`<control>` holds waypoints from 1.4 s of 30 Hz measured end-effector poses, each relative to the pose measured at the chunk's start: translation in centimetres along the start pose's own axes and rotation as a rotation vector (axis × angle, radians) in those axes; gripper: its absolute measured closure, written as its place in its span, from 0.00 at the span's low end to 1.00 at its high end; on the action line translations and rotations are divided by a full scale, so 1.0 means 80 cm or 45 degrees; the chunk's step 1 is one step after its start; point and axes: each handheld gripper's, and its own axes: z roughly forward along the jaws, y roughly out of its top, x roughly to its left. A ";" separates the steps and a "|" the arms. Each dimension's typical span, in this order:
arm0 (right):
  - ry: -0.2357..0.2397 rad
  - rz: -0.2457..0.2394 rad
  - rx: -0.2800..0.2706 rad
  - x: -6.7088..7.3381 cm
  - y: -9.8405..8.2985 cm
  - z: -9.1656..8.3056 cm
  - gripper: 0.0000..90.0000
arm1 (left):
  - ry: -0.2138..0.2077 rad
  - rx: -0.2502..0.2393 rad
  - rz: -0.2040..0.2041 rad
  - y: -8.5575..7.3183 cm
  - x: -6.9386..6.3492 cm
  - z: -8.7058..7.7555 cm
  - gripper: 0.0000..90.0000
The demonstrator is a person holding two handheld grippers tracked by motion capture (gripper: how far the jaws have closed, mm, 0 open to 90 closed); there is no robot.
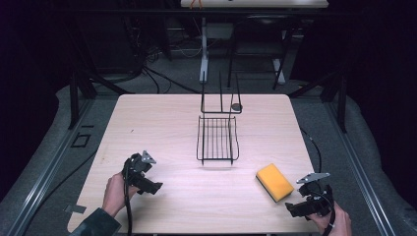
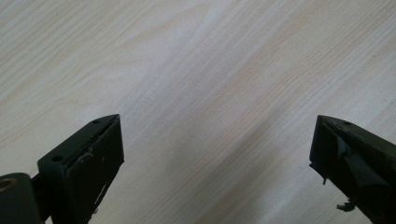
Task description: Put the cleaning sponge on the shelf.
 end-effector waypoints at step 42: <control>0.045 -0.091 0.031 0.016 0.061 0.040 0.03 | 0.002 0.011 0.017 0.001 -0.003 0.002 0.04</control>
